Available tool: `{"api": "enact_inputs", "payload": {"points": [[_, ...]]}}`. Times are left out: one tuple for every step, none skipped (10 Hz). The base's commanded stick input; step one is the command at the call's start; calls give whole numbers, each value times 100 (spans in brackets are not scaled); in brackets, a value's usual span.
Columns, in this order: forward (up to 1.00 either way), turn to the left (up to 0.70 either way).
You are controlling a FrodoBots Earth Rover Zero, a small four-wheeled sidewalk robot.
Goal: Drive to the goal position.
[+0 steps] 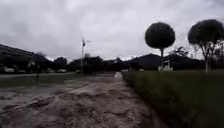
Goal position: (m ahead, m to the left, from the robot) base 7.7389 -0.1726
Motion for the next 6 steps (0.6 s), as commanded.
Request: {"api": "enact_inputs", "payload": {"points": [[50, 0], [50, 0], [50, 0], [50, 0], [50, 0], [50, 0]]}}
